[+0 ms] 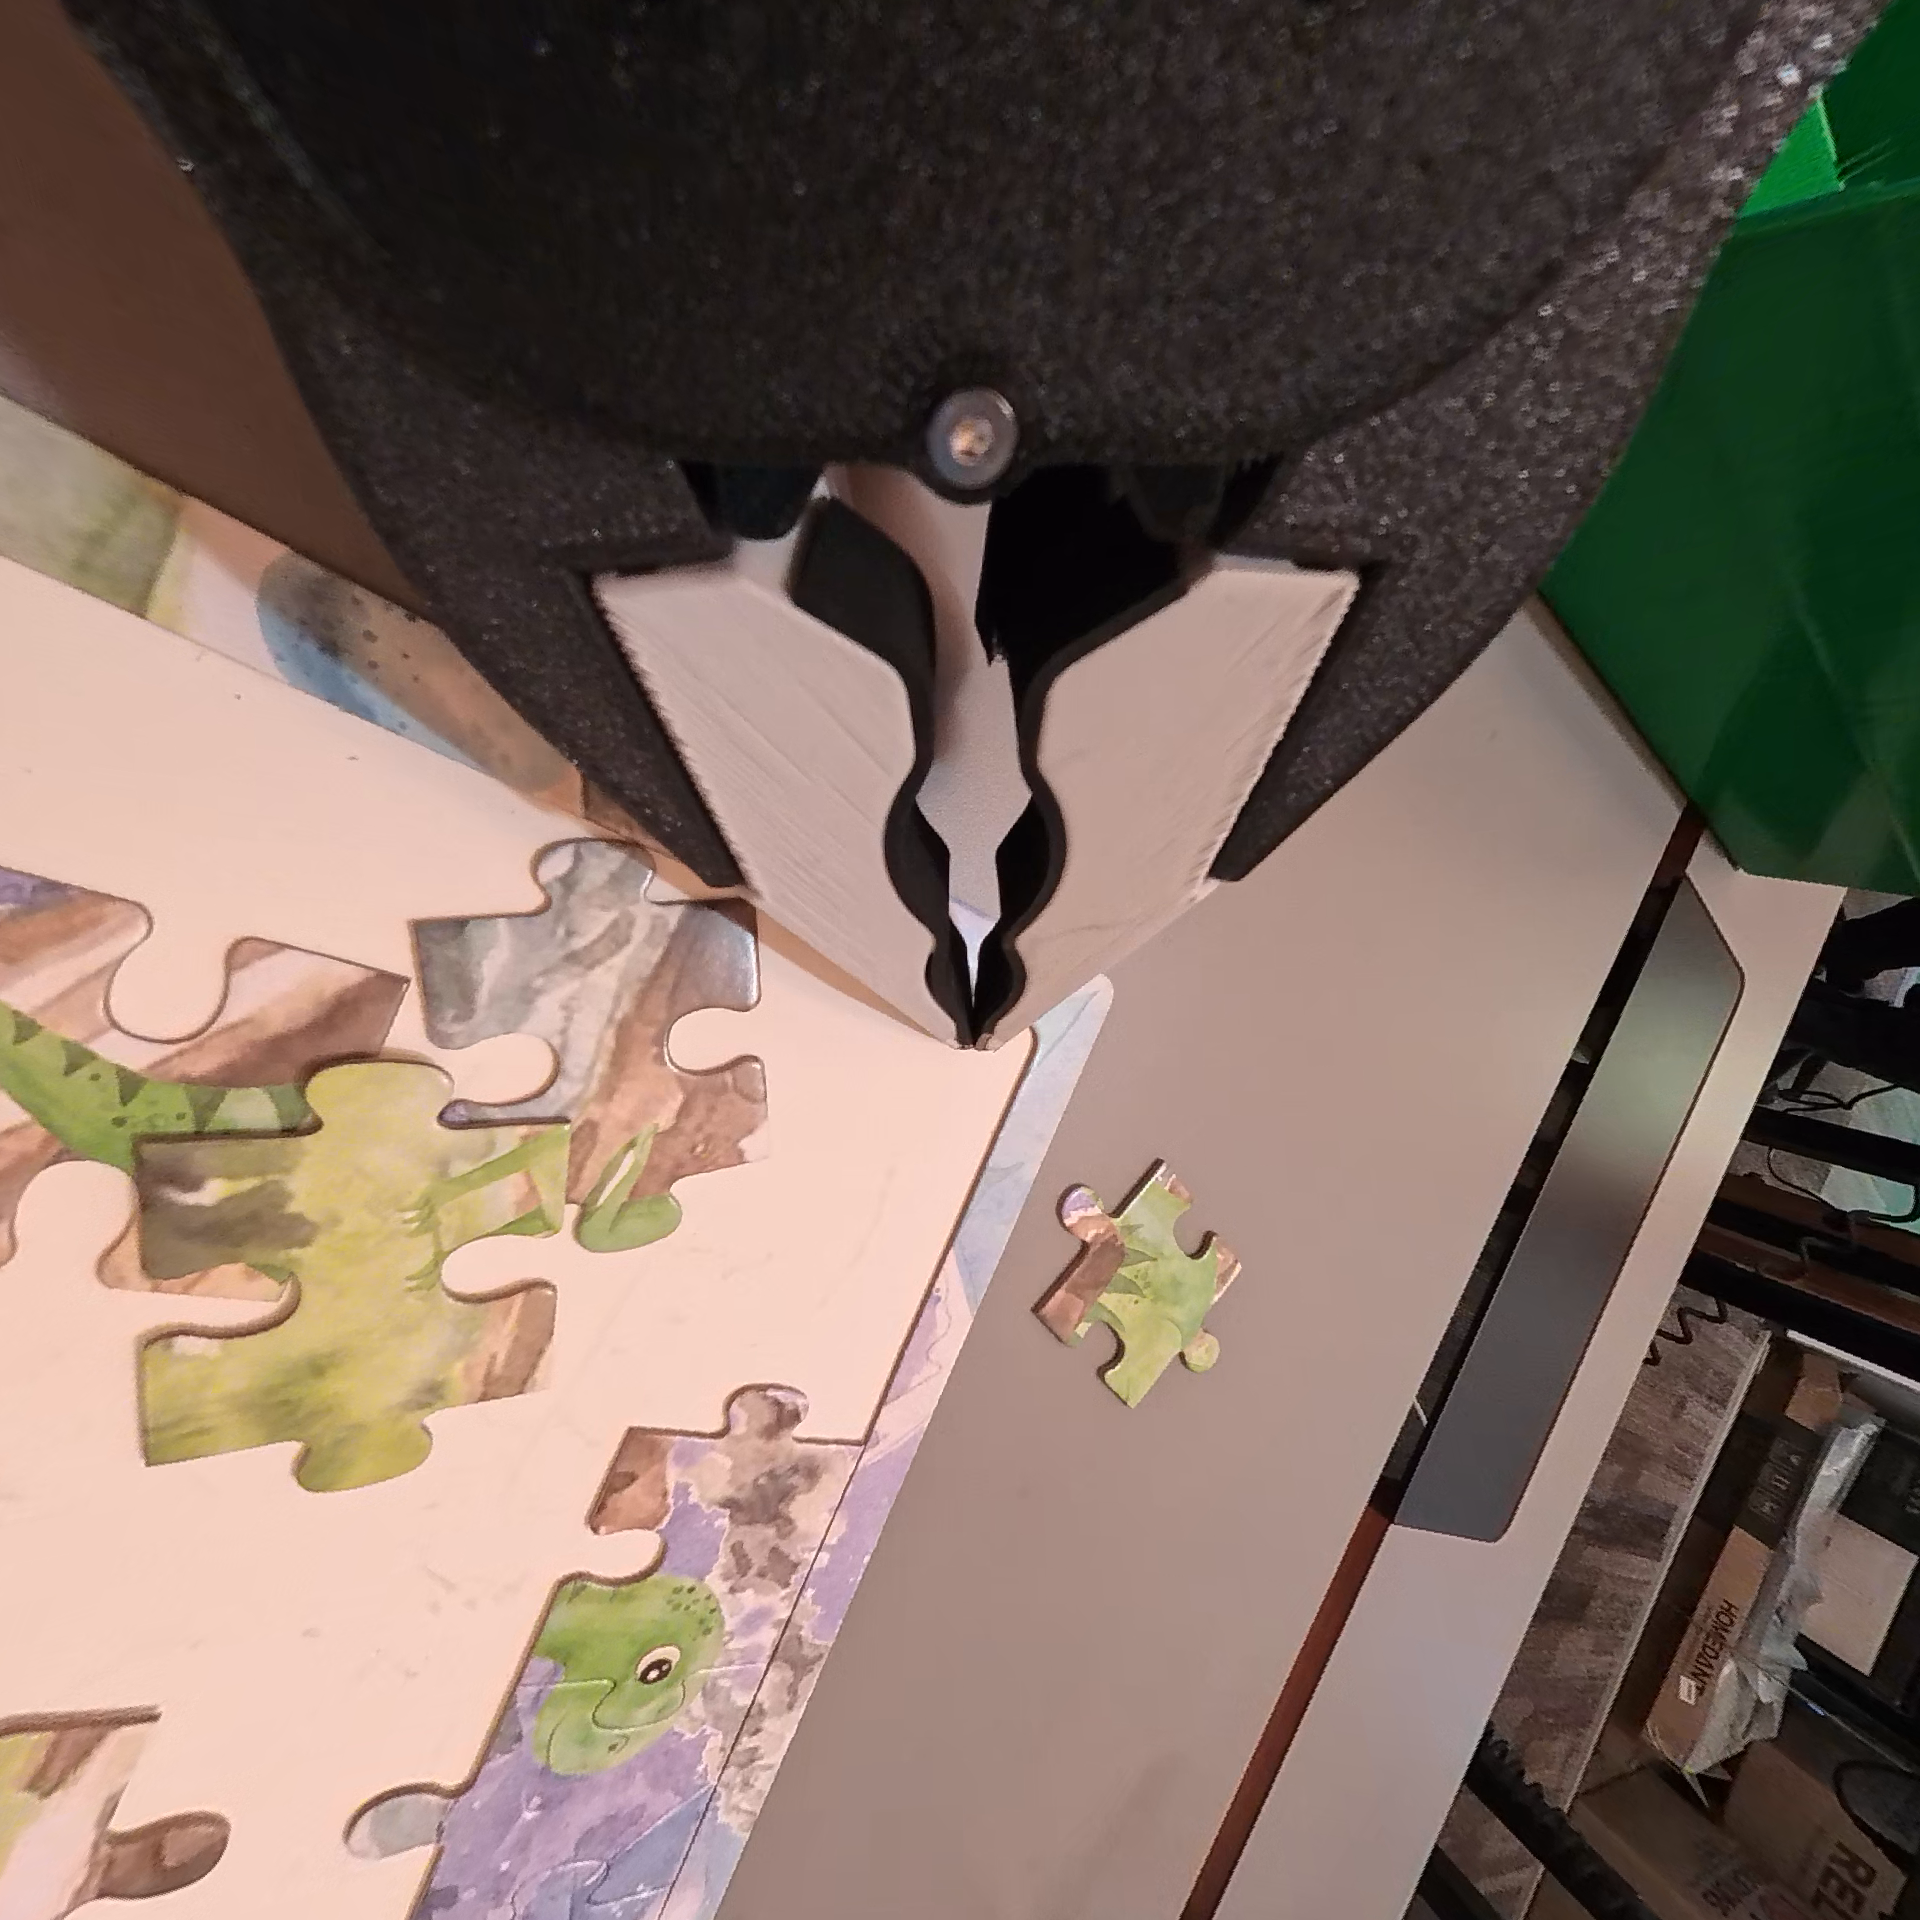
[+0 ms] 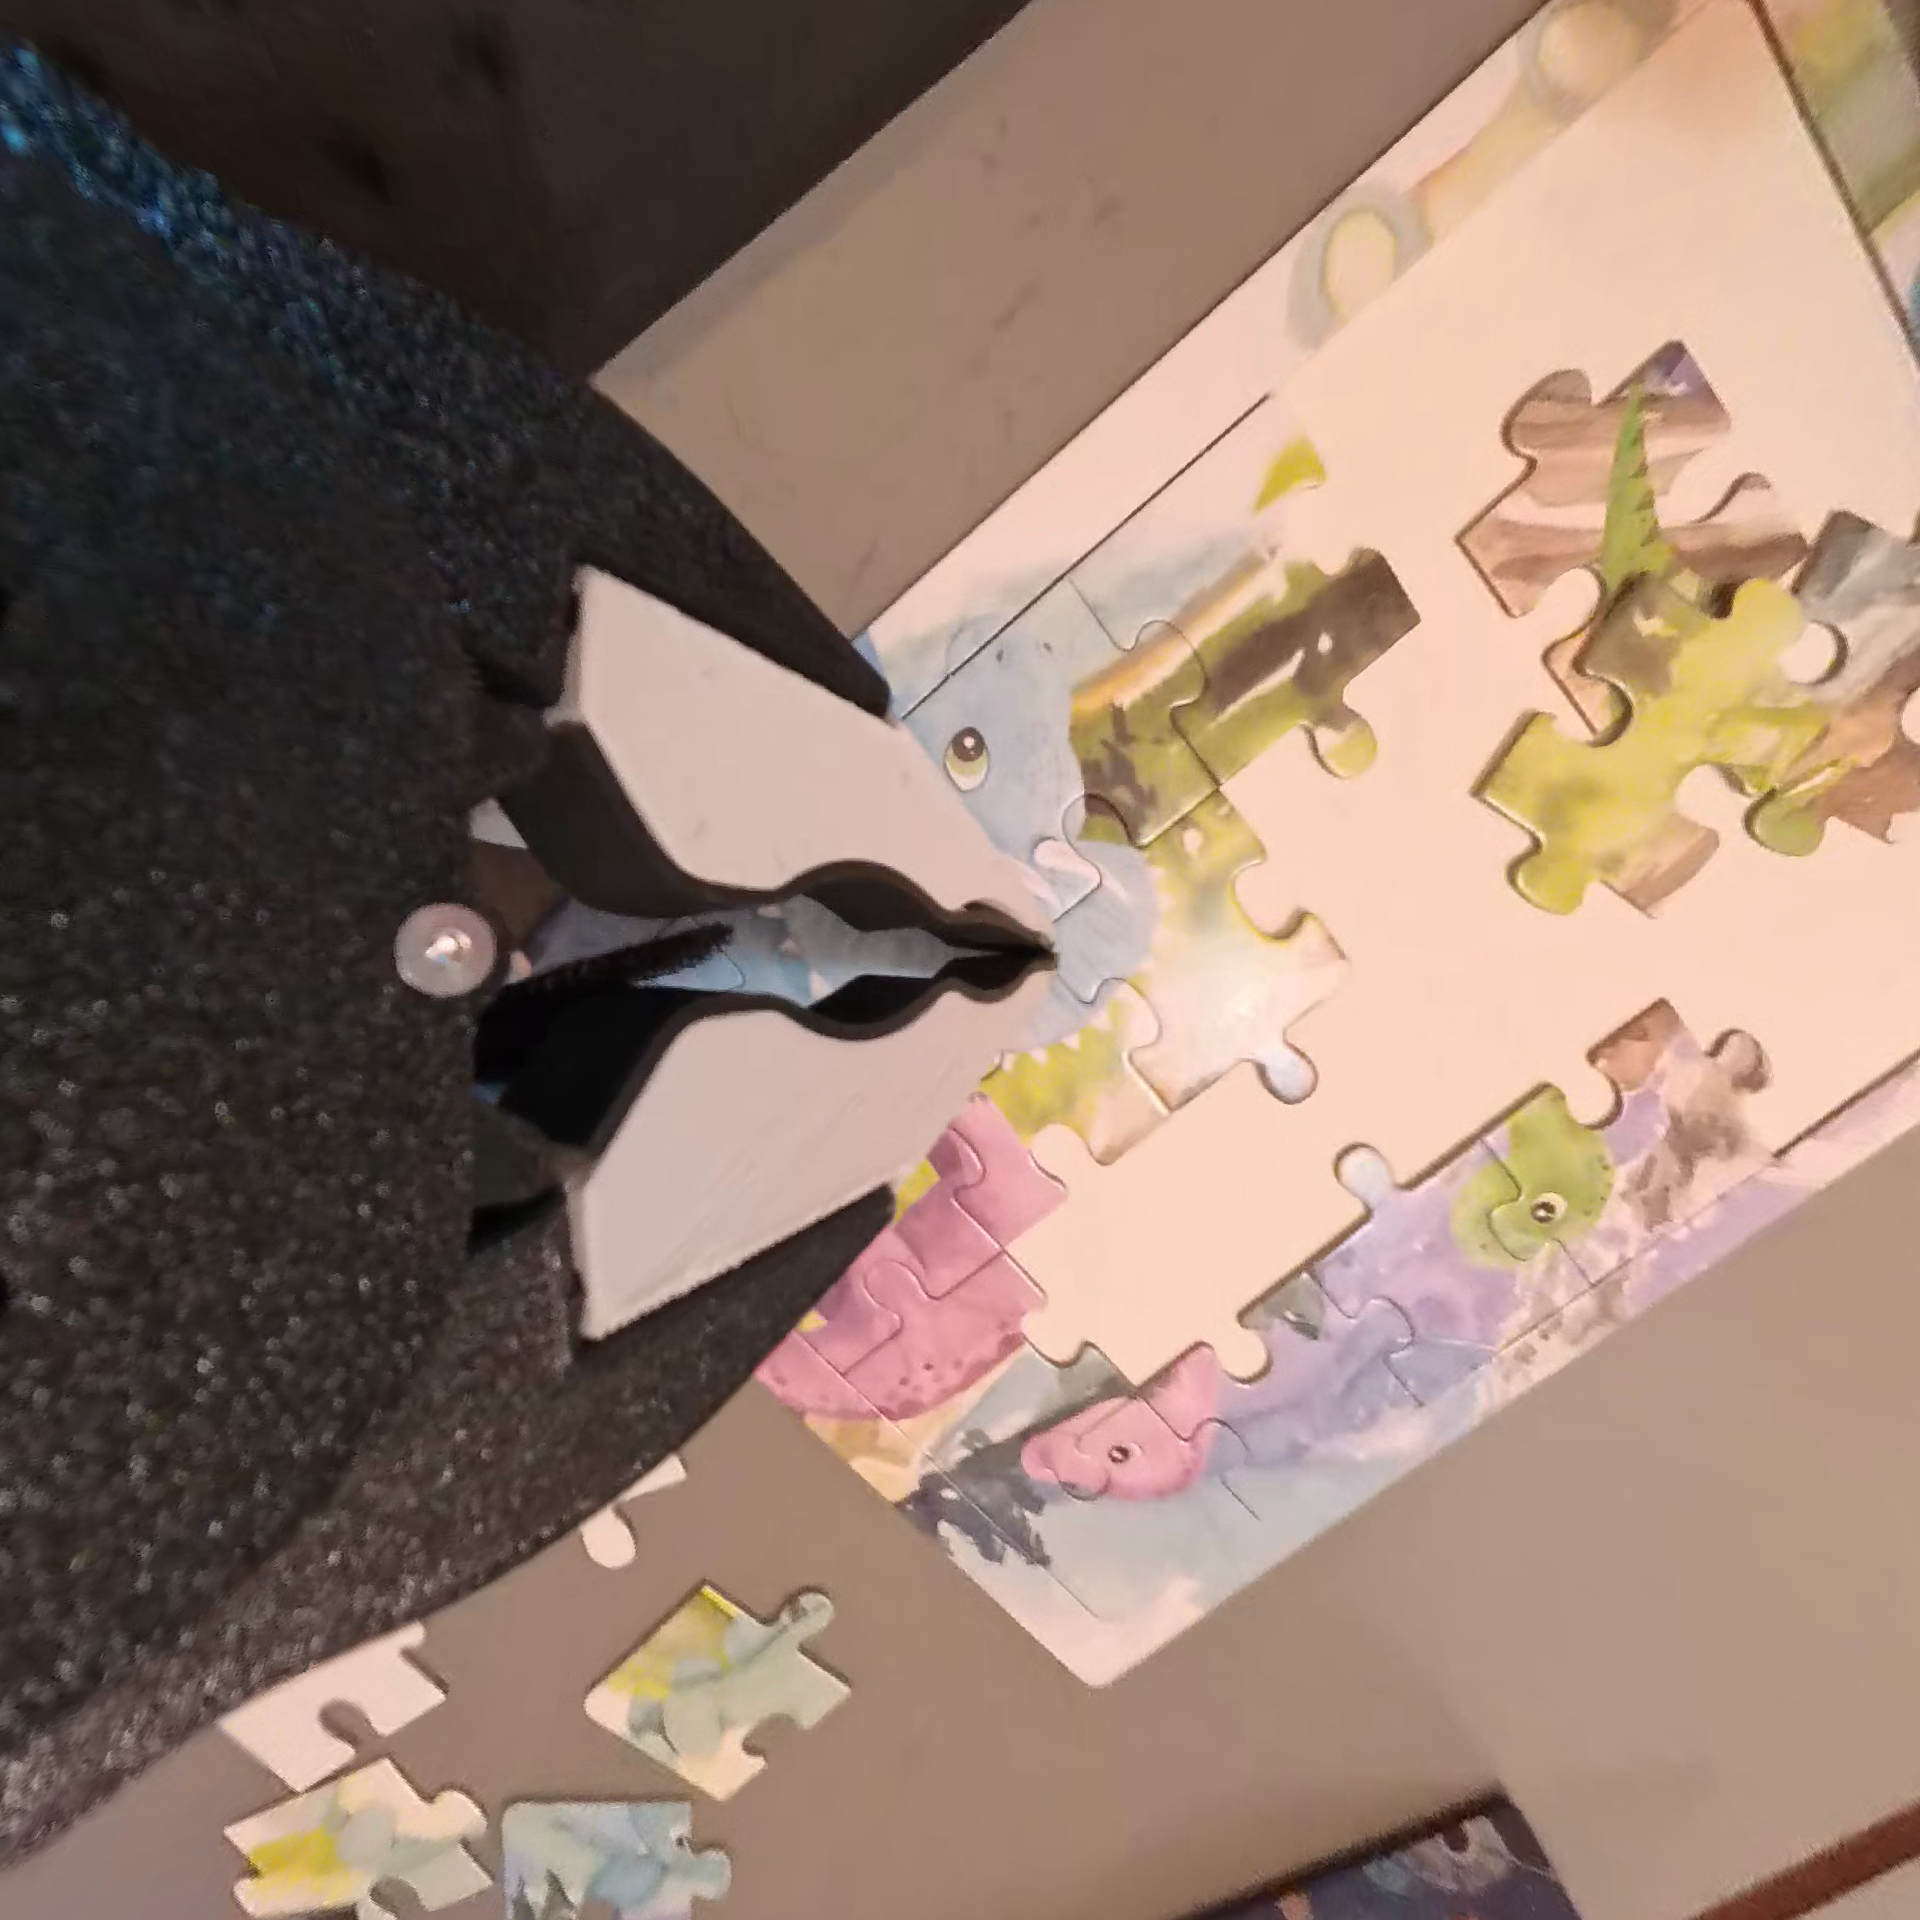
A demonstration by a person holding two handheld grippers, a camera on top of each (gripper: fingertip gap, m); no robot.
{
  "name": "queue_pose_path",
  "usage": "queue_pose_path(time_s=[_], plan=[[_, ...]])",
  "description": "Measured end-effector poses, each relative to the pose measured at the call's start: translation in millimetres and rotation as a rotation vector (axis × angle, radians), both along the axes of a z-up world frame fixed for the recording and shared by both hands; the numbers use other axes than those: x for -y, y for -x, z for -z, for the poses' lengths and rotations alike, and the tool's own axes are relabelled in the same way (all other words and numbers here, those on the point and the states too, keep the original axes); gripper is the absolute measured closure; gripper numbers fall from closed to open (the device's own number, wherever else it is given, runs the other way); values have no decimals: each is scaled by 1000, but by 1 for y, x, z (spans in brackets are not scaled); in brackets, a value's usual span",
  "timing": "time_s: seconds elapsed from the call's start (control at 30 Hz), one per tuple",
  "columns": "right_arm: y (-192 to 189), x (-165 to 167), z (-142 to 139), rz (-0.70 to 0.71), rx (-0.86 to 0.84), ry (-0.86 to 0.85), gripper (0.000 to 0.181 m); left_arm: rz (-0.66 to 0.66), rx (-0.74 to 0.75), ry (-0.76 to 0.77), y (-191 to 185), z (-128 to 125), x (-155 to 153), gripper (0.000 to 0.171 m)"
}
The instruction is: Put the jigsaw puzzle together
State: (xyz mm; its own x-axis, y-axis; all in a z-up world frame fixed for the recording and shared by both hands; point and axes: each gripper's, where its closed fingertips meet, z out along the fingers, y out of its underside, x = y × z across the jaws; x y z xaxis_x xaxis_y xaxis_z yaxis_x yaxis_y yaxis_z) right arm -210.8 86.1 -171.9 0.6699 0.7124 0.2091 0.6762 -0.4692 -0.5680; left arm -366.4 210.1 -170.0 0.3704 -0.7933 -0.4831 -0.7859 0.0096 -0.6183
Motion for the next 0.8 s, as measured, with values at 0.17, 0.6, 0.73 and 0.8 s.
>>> queue_pose_path(time_s=[0.17,0.6,0.73,0.8], plan=[[9,1,-11,-18,-33,-15,181,0,-1,-1,0,0,0,171],[30,38,-7,-139,-44,55,181,1,-2,-4,0,0,0,171],[27,42,-1,-122,-51,100,181,0,-1,-2,0,0,0,171],[24,41,-3,-120,-18,68,181,0,-3,-6,0,0,0,171]])
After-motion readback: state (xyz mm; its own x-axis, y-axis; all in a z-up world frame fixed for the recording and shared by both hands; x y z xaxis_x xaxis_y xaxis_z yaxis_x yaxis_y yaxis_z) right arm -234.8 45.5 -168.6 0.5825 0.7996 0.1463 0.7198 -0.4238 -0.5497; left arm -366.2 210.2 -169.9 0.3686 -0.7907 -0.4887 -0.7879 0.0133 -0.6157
